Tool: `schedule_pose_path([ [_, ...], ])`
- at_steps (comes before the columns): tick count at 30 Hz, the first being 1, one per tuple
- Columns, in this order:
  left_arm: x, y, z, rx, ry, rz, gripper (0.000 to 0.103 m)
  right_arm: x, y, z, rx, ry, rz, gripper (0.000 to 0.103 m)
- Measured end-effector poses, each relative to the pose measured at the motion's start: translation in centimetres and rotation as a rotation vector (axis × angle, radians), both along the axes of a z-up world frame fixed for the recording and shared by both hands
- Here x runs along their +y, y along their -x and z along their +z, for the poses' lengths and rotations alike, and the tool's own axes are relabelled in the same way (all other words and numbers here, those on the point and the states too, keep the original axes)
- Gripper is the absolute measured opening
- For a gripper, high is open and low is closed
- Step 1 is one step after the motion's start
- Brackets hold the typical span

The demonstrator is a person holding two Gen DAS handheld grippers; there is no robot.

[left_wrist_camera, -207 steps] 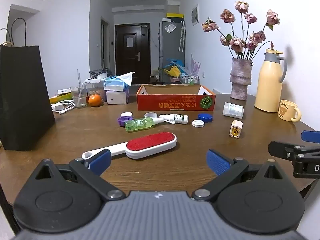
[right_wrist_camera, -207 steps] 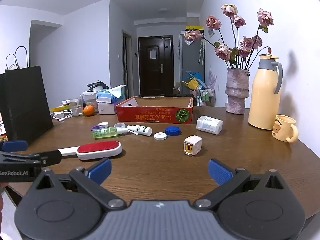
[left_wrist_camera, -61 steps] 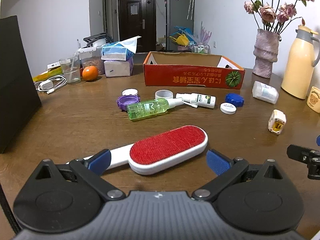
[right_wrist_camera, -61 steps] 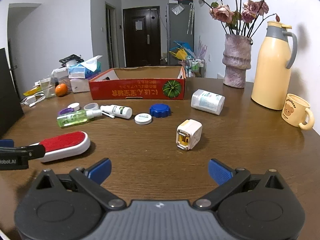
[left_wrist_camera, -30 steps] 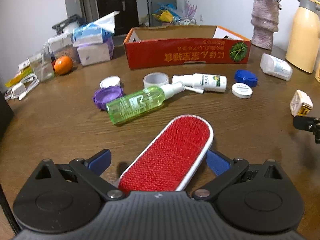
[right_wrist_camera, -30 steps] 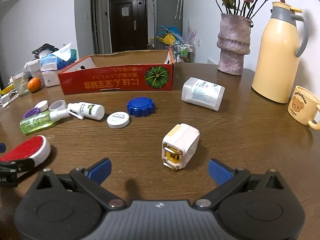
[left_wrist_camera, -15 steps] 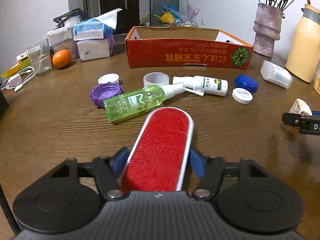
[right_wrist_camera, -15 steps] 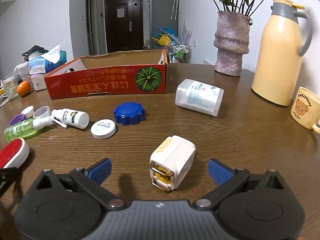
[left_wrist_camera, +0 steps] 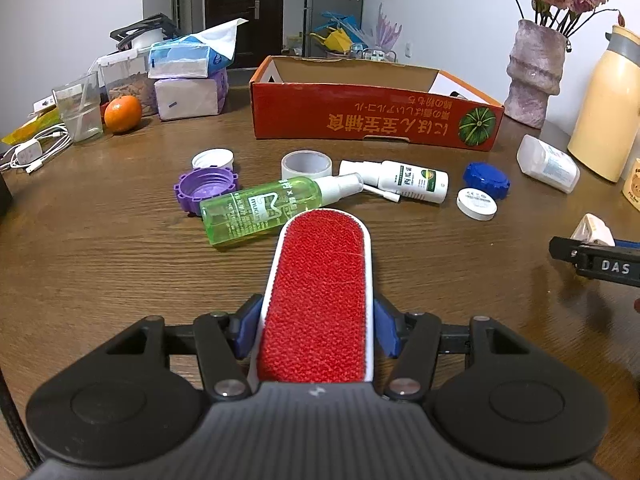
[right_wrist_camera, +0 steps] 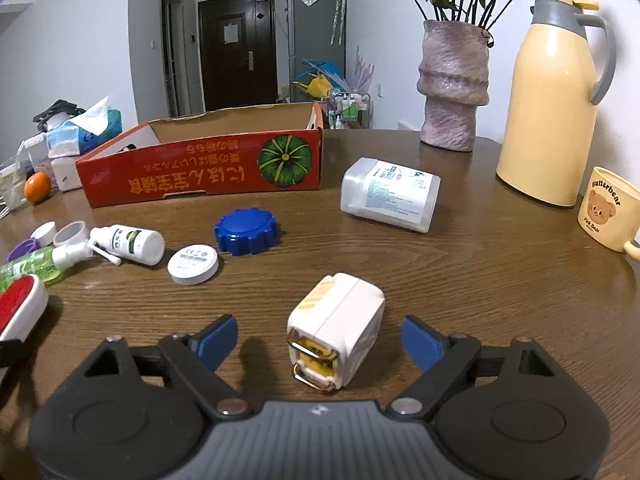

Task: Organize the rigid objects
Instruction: 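Move the left tool to the red lint brush while the right tool approaches the white charger block, then close the left gripper on the lint brush while the right gripper closes on the charger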

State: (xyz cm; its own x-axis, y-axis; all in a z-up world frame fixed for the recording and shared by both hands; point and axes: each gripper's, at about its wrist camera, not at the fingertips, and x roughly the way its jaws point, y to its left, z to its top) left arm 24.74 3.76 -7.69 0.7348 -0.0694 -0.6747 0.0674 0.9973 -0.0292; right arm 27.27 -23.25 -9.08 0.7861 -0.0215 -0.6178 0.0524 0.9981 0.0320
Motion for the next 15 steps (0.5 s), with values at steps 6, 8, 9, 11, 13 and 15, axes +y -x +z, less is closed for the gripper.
schedule_pose_path([
  [6,-0.21,0.29,0.22,-0.012,0.014,0.003,0.058,-0.1,-0.33,-0.17,0.001,-0.008,-0.005,0.078],
  [8,-0.22,0.35,0.28,-0.014,0.016,0.006,0.057,-0.22,-0.41,-0.23,0.006,-0.015,-0.008,0.065],
  [9,-0.26,0.4,0.32,-0.016,0.016,0.006,0.057,-0.25,-0.38,-0.22,0.005,-0.017,-0.009,0.061],
  [11,-0.32,0.5,0.4,-0.019,0.019,0.005,0.057,-0.29,-0.28,-0.14,-0.003,-0.015,-0.022,0.041],
  [13,-0.47,0.62,0.49,-0.024,0.02,0.004,0.057,-0.36,-0.17,-0.12,-0.011,-0.025,-0.019,0.031],
  [15,-0.62,0.74,0.6,-0.027,0.023,0.002,0.057,-0.46,-0.09,-0.12,-0.014,-0.037,-0.016,0.031],
])
